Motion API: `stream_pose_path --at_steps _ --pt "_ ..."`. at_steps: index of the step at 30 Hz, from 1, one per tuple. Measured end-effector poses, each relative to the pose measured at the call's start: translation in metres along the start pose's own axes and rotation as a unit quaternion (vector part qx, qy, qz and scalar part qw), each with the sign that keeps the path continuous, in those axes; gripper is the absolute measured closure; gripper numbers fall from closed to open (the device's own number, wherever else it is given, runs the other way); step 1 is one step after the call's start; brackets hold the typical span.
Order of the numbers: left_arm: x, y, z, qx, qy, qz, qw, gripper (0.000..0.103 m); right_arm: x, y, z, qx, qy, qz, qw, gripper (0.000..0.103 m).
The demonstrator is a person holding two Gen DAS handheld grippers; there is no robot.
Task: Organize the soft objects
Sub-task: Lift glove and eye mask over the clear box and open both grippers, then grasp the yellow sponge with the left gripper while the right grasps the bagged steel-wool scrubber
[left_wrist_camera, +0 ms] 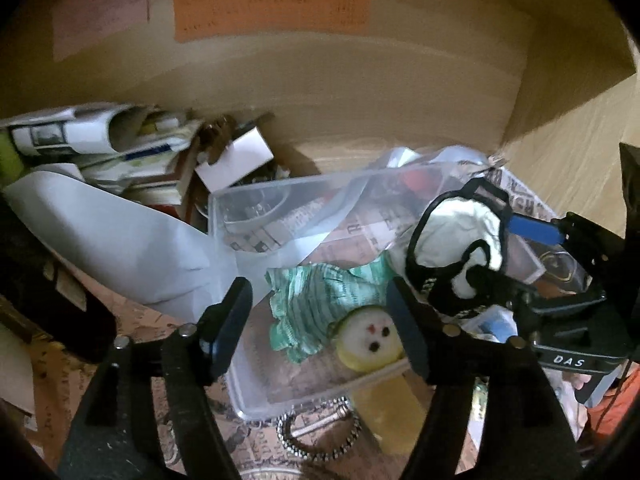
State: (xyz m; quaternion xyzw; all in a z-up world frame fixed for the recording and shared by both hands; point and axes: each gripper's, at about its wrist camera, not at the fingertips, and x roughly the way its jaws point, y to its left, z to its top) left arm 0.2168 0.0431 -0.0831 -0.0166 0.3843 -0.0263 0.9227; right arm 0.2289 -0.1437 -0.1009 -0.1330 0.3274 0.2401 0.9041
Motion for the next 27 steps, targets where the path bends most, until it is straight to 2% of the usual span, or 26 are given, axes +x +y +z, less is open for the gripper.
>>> stream_pose_path --at_steps 3,8,13,16,20,27 --pt "-0.019 0.001 -0.003 0.0 -0.018 0.0 0.9998 0.025 -0.015 0.001 -0.002 -0.002 -0.011 0.001 1.0 0.021" --pt "-0.051 0.006 -0.012 0.0 -0.049 0.008 0.9988 0.009 -0.044 0.003 -0.005 -0.005 -0.039 -0.007 0.999 0.018" --pt "-0.07 0.01 -0.028 -0.008 -0.061 0.016 0.998 0.003 -0.075 0.003 -0.013 -0.002 -0.079 -0.019 0.997 0.005" --pt "-0.073 0.011 -0.041 -0.017 -0.053 0.015 0.9983 0.003 -0.086 0.005 -0.023 0.0 -0.088 -0.019 0.996 0.003" --pt "-0.07 0.01 -0.058 -0.019 -0.037 0.016 0.999 0.003 -0.091 0.007 -0.042 0.011 -0.075 -0.02 0.997 0.003" --pt "-0.058 -0.002 -0.092 -0.026 -0.01 0.01 0.9996 0.003 -0.081 0.011 -0.085 0.052 -0.019 0.006 0.998 0.003"
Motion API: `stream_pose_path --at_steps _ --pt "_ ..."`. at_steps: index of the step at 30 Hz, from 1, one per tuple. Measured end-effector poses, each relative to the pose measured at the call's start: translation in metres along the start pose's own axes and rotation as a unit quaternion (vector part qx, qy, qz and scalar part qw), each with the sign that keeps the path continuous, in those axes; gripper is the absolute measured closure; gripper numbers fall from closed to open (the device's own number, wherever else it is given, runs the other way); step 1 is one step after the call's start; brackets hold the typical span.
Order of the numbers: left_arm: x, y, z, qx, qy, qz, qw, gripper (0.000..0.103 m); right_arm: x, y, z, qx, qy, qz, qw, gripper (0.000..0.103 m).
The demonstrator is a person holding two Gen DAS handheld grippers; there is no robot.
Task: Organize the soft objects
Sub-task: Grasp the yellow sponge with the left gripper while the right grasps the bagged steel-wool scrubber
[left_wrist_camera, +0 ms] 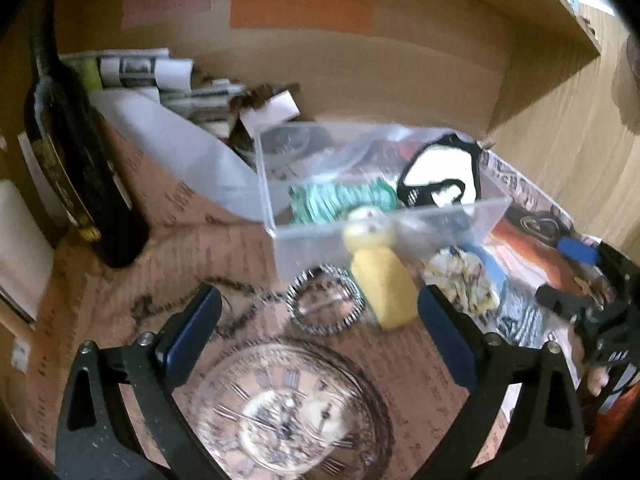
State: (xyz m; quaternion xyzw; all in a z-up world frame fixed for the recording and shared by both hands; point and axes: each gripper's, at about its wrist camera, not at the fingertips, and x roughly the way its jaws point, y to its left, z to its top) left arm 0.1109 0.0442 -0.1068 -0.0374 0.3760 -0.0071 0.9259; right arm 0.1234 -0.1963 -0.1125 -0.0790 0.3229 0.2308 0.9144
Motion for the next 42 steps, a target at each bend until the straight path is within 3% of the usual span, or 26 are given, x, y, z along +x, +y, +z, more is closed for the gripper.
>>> stream_pose_path --at_steps 3,7,14,16,21,26,33,42 --pt "0.006 -0.008 -0.009 0.0 0.006 -0.005 1.0 0.004 0.005 0.002 -0.017 0.007 0.022 0.006 1.0 0.003" --pt "0.014 -0.02 -0.013 0.004 0.022 -0.027 0.9994 0.02 0.011 0.007 -0.034 -0.001 0.05 0.014 0.999 0.006" --pt "0.028 -0.039 -0.012 0.015 0.029 -0.04 0.9987 0.034 0.014 0.009 -0.046 -0.006 0.068 0.028 0.997 0.038" --pt "0.032 -0.042 -0.01 0.017 0.031 -0.042 0.9985 0.036 0.013 0.007 -0.047 -0.006 0.066 0.026 0.998 0.046" --pt "0.049 -0.049 -0.007 0.023 0.044 -0.04 0.9979 0.044 0.007 -0.002 -0.045 0.0 0.054 0.009 0.999 0.052" --pt "0.065 -0.051 -0.01 0.019 0.068 -0.047 0.9964 0.066 -0.002 -0.017 -0.037 0.019 0.035 -0.004 0.999 0.061" --pt "0.058 -0.045 -0.015 0.009 0.059 -0.058 0.9965 0.071 -0.012 -0.03 -0.023 0.034 0.003 -0.015 0.999 0.066" --pt "0.018 -0.042 -0.006 0.011 0.009 -0.07 0.9974 0.072 -0.024 -0.033 0.004 0.037 -0.048 -0.011 0.998 0.066"
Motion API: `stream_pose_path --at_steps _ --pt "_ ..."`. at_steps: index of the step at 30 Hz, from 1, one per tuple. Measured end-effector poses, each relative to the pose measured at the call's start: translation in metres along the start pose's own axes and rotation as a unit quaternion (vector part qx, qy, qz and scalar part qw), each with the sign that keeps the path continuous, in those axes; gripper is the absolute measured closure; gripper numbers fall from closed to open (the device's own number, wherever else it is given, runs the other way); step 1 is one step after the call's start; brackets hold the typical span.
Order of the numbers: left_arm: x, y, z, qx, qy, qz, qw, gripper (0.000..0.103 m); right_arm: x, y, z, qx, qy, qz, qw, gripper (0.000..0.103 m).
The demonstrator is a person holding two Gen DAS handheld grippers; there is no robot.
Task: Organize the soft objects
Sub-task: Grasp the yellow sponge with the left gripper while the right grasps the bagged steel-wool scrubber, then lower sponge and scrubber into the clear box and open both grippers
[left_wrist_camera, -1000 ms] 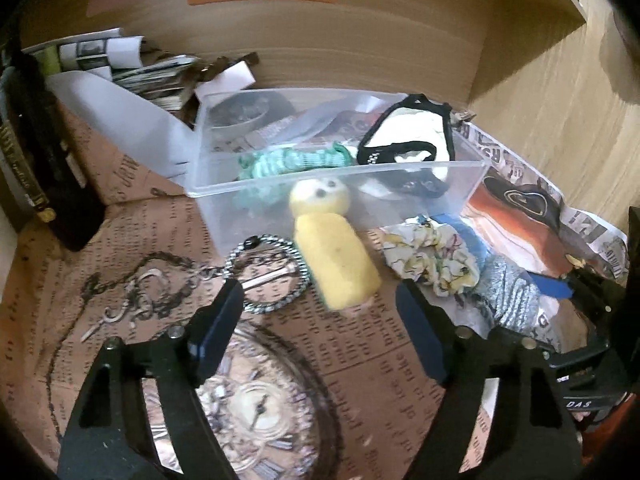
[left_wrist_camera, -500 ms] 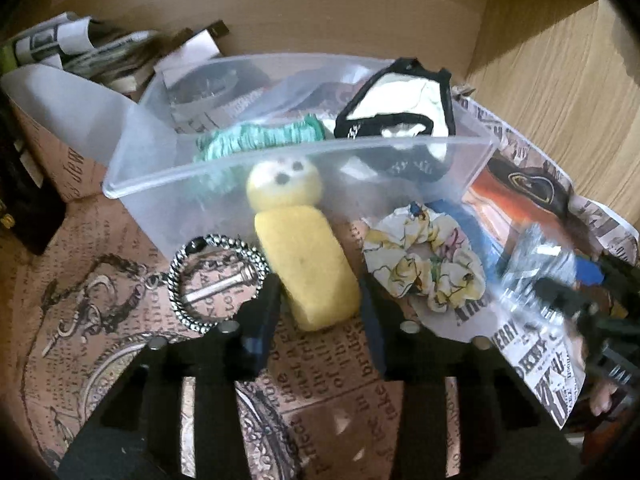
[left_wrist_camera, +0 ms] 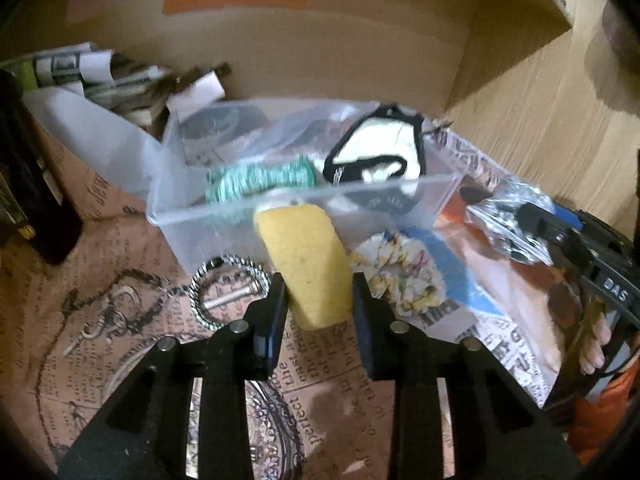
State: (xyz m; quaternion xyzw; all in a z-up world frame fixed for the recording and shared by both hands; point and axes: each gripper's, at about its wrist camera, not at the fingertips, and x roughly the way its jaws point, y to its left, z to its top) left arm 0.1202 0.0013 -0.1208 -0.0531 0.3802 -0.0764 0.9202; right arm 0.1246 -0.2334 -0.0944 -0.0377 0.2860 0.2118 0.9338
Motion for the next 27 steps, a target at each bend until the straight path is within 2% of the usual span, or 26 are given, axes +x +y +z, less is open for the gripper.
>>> stream_pose_path --at_steps 3,9,14,18,27 --pt "-0.013 0.002 0.008 -0.002 -0.021 0.0 0.9998 0.072 -0.001 0.004 0.013 -0.005 -0.017 0.005 1.0 0.066" --pt "-0.032 0.015 0.03 -0.005 -0.068 0.023 0.9974 0.072 0.002 0.018 0.042 -0.022 -0.053 0.019 0.998 0.066" --pt "-0.039 0.032 0.047 -0.013 -0.088 0.042 0.9951 0.072 0.011 0.03 0.062 -0.038 -0.065 0.033 0.997 0.066" --pt "-0.033 0.045 0.057 -0.018 -0.082 0.051 0.9951 0.072 0.028 0.038 0.075 -0.049 -0.061 0.042 0.996 0.066" --pt "0.016 0.06 0.062 -0.008 -0.025 0.052 0.9983 0.072 0.08 0.046 0.086 -0.053 -0.014 0.061 0.997 0.066"
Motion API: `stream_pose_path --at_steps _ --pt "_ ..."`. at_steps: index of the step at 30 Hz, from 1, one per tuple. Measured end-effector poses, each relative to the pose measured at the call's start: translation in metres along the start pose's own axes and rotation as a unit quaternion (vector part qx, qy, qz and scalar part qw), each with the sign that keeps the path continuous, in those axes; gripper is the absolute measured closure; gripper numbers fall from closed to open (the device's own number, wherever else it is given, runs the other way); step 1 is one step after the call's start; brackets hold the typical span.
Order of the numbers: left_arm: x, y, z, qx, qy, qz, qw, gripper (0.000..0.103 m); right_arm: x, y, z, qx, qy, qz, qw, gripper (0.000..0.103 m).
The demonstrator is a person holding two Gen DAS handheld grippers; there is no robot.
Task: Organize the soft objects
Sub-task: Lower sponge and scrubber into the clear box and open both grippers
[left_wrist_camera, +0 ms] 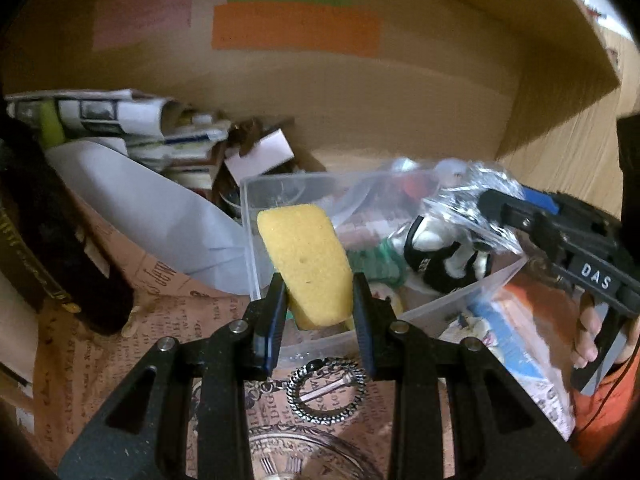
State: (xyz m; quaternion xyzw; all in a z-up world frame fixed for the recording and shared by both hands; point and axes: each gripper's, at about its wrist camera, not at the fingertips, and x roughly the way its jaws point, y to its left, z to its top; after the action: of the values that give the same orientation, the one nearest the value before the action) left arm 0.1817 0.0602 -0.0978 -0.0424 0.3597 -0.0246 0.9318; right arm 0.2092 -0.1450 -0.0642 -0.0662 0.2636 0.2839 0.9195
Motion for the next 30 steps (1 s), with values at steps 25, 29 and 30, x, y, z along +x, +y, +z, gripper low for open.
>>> stream_pose_path --at_steps 25,29,30 --pt "0.017 -0.013 -0.002 0.005 0.023 -0.014 0.9996 0.056 0.04 0.016 -0.014 -0.025 0.071 0.0 0.997 0.039" --pt "0.001 -0.017 -0.002 0.011 0.006 -0.016 0.9998 0.049 0.028 0.017 -0.01 -0.022 0.056 -0.002 0.998 0.03" --pt "-0.005 -0.018 -0.002 0.013 -0.001 -0.014 0.9998 0.047 0.023 0.017 -0.009 -0.02 0.048 -0.004 0.999 0.026"
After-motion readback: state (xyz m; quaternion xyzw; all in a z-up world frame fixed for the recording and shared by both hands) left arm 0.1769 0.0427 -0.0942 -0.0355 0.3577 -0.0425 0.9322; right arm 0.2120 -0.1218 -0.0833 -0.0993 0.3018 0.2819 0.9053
